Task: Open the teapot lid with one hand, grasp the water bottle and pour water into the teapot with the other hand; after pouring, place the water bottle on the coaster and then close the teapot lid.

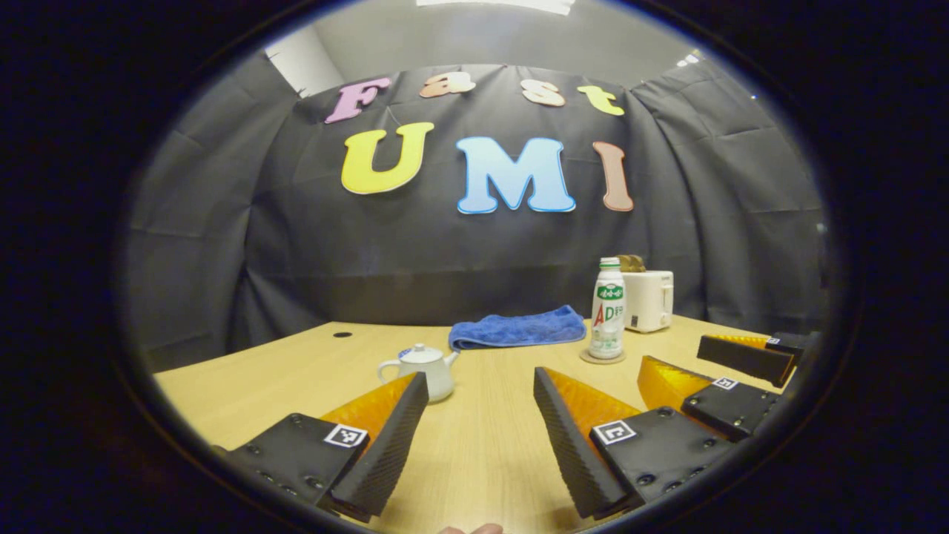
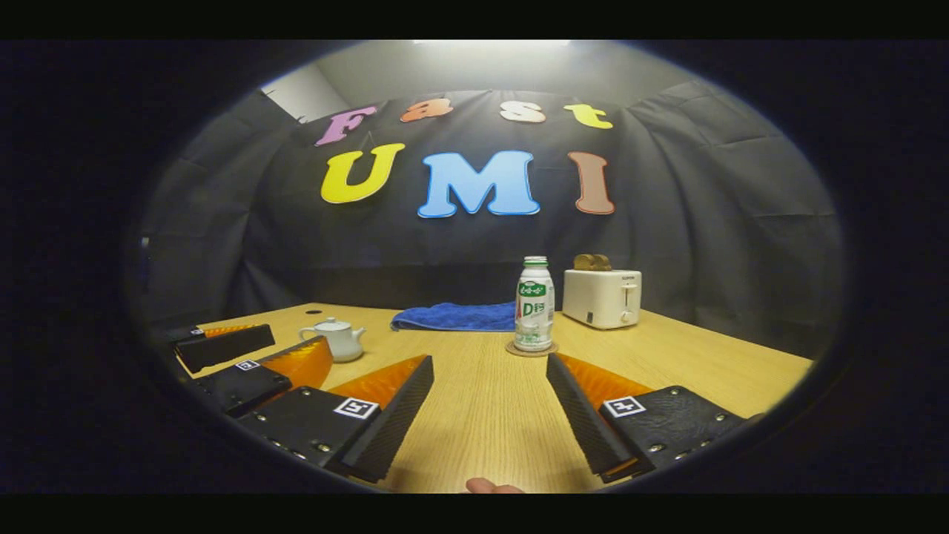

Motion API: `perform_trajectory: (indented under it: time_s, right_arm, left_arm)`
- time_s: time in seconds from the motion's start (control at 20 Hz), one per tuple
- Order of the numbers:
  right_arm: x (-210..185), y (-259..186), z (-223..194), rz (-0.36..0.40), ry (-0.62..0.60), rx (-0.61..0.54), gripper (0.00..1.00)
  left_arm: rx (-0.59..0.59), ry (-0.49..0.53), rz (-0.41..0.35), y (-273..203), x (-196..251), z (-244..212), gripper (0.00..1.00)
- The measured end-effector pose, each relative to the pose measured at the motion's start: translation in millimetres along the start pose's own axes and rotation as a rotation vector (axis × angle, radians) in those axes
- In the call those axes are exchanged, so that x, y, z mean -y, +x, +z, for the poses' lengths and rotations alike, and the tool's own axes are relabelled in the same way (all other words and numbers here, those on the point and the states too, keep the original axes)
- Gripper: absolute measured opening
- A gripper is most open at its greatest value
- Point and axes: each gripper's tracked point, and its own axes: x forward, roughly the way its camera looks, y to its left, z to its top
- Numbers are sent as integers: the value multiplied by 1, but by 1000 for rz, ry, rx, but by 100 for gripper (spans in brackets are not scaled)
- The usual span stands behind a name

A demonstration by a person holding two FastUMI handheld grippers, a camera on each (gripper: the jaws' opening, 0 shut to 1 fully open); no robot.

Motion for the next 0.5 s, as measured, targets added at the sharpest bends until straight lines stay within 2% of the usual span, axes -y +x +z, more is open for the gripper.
perform_trajectory:
  time_s: [0.5]
  right_arm:
    - [-1,-1,1,-12,0,2,95]
  left_arm:
    - [4,-5,-94,0,15,0,99]
